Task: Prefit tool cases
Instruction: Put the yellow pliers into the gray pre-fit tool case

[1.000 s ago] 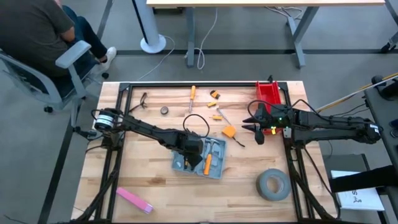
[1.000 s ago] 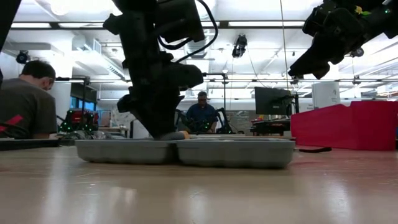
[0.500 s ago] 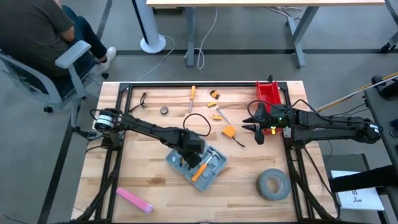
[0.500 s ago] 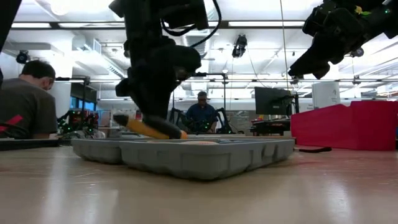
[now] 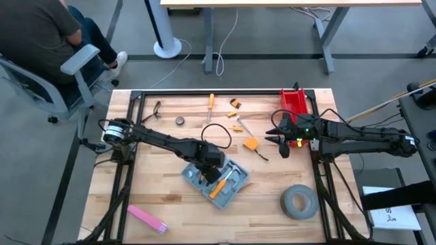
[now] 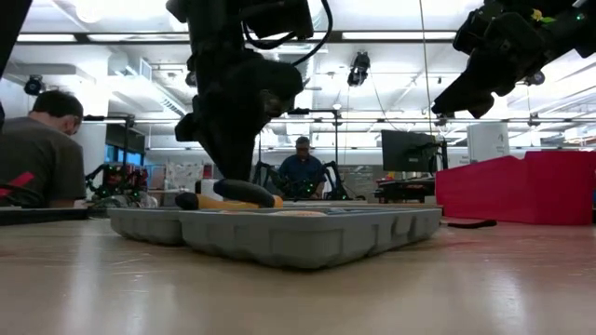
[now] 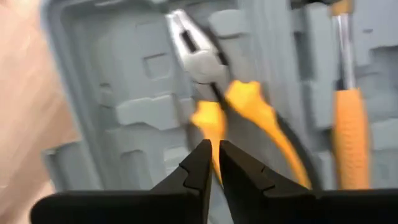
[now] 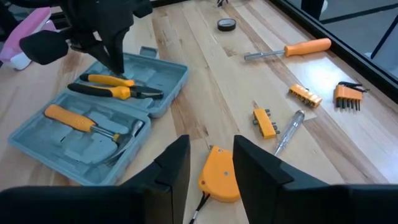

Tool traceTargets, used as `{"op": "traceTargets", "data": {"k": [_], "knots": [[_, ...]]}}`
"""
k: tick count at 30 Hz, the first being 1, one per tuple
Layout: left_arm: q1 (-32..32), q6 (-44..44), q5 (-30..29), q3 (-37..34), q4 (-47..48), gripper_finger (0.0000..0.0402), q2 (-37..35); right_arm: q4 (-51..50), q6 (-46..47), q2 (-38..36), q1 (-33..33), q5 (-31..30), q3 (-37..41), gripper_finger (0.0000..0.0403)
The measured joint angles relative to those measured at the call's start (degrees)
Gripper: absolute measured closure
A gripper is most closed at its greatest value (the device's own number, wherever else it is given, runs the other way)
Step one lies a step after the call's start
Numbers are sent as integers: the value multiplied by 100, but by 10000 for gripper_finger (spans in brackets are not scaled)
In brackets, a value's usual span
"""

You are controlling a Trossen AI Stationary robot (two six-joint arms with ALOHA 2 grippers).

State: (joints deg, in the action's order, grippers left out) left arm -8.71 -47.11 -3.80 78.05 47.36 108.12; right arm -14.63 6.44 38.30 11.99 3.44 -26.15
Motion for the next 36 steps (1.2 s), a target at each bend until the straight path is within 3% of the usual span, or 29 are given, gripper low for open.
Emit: {"op": "traceTargets", "data": {"k": [7,14,22,36], "knots": [[0,-50,756,57,-67,334,-11,1,0,-2,0,0,0,295],[2,-142,994,162,-216,325,-11,2,0,-2,0,0,0,306],[0,-138,1210,280,-581,333,-15,0,0,-2,0,0,0,313],[0,-159,1386,-147,-1006,360,-15,-1,0,-2,0,0,0,298]]}}
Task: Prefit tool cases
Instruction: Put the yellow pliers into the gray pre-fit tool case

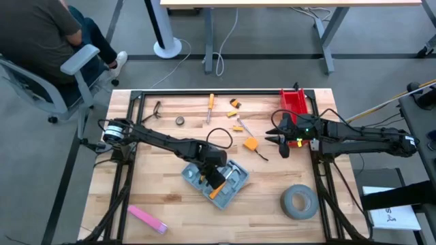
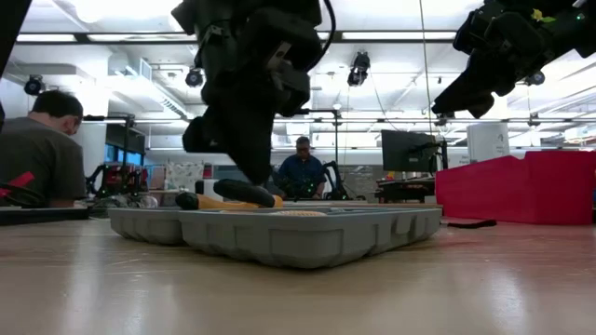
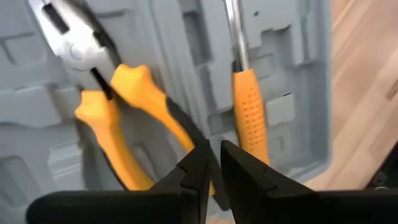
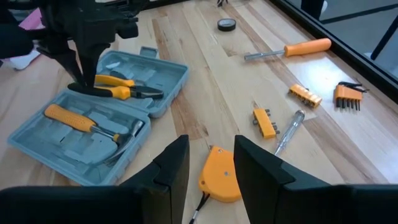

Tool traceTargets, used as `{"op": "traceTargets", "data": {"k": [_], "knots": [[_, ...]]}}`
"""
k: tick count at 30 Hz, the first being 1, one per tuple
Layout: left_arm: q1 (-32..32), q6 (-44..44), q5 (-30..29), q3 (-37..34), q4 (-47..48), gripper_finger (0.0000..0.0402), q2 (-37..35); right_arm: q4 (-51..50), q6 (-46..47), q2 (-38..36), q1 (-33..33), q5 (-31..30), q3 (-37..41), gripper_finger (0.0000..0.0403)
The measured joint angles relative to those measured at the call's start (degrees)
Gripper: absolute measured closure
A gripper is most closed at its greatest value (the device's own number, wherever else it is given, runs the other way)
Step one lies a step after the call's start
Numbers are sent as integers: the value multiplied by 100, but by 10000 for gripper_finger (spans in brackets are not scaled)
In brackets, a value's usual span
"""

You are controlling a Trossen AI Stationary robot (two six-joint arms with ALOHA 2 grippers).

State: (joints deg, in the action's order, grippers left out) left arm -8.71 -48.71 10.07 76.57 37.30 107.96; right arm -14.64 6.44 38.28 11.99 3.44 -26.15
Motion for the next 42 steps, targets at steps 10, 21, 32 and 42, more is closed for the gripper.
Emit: {"op": "traceTargets", "data": {"k": [10,21,32,42], "knots": [[13,-201,44,-393,-17,364,-37,1,17,0,0,0,0,314],[13,-160,-154,39,1022,364,11,-5,42,0,0,0,0,304],[13,-290,-61,131,1530,364,11,-12,42,0,0,0,0,313],[13,-303,49,247,1897,364,4,-10,13,0,0,2,0,314]]}}
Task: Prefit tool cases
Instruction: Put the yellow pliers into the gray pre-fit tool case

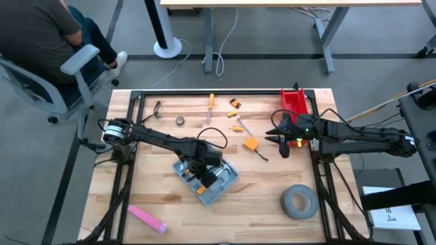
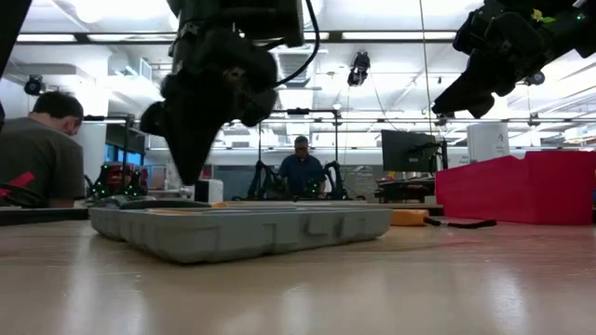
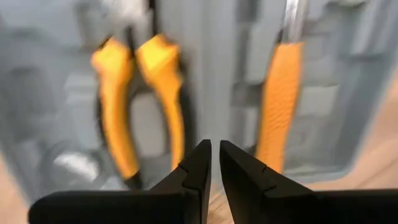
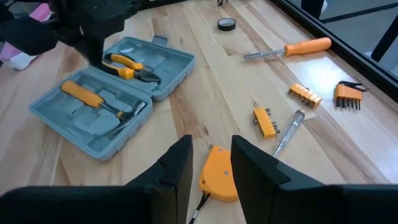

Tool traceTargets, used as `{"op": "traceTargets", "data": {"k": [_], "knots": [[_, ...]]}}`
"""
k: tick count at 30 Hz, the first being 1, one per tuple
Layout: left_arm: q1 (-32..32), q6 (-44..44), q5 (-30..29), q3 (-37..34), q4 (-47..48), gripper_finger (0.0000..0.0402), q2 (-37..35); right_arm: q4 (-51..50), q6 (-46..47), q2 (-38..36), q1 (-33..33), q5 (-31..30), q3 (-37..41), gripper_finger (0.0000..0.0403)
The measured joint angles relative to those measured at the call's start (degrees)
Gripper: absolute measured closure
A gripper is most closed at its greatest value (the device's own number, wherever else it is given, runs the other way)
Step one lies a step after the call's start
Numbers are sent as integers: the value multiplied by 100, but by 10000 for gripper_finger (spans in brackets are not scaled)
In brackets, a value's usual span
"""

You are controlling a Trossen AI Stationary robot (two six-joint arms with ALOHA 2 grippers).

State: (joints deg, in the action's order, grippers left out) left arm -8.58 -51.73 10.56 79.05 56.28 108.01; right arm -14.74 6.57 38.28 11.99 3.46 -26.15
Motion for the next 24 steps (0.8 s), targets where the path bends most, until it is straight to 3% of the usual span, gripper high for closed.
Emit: {"op": "traceTargets", "data": {"k": [15,24], "knots": [[0,-638,-98,-20,1068,361,-16,2,-13,0,0,0,0,308],[0,-465,-206,-55,1018,281,248,6,-17,0,0,18,2,309]]}}
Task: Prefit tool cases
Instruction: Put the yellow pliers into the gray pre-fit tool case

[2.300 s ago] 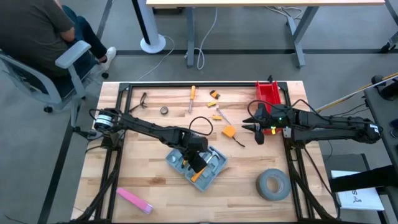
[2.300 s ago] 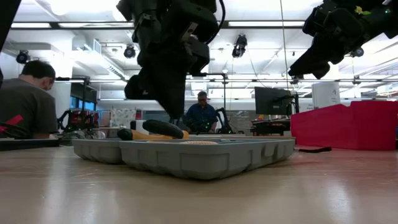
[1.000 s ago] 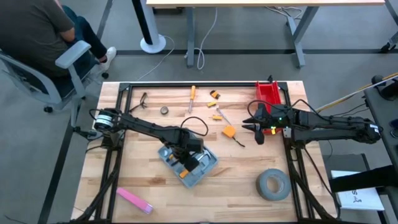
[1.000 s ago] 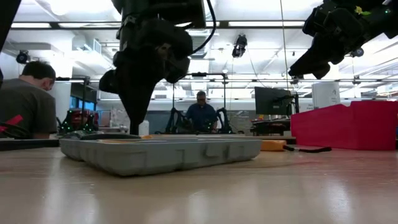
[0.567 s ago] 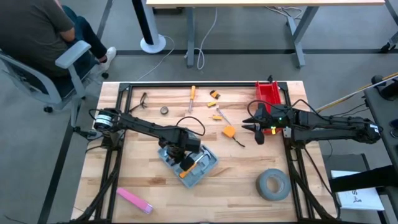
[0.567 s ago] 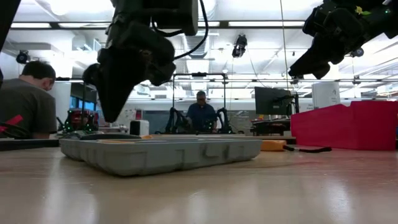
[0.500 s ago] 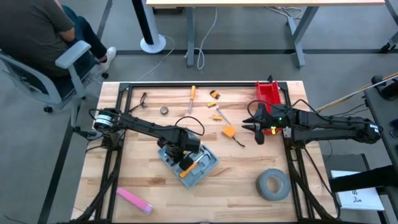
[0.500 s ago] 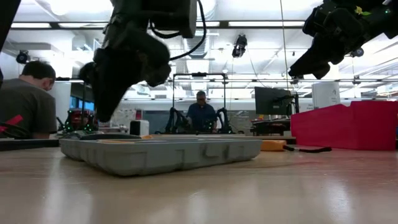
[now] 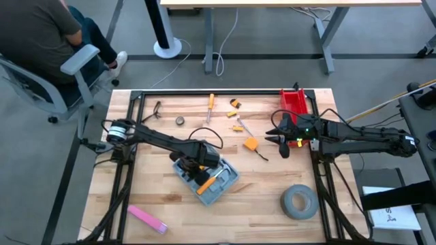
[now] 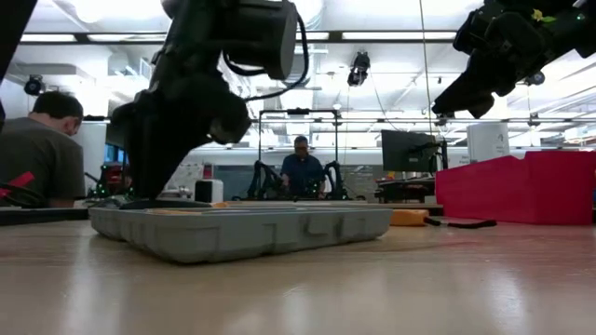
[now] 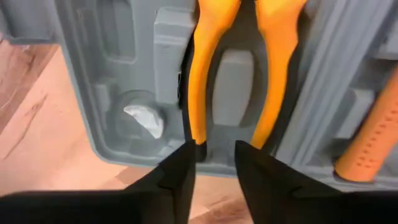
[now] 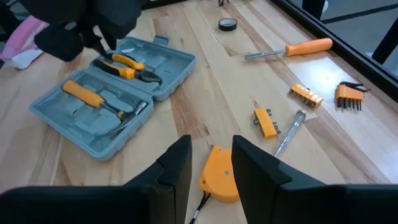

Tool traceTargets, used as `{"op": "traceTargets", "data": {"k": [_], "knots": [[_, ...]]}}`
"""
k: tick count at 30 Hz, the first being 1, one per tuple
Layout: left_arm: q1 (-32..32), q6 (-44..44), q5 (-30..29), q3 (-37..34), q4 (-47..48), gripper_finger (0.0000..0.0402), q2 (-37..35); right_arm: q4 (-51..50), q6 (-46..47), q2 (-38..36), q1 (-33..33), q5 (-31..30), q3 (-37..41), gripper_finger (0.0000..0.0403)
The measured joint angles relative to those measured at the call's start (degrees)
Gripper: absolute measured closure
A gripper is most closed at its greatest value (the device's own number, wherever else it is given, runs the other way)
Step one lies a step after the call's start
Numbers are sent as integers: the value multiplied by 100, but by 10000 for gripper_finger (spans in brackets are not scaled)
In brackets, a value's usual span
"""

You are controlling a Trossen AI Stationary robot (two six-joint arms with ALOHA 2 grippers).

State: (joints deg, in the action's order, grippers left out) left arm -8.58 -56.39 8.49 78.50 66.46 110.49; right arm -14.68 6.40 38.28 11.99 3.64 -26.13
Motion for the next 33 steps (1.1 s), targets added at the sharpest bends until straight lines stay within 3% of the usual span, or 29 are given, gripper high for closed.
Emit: {"op": "traceTargets", "data": {"k": [6,15,21,29,33], "knots": [[0,50,-47,-28,7,233,153,-6,2,2,0,2,0,299],[0,376,-96,-20,-22,247,458,-6,9,2,-2,93,0,306],[-2,439,-323,-26,10,280,495,-6,17,0,-2,98,0,315],[-4,472,-378,4,15,371,485,-8,37,0,-2,98,0,307],[-13,520,-367,119,69,397,443,-4,46,2,-2,99,0,301]]}}
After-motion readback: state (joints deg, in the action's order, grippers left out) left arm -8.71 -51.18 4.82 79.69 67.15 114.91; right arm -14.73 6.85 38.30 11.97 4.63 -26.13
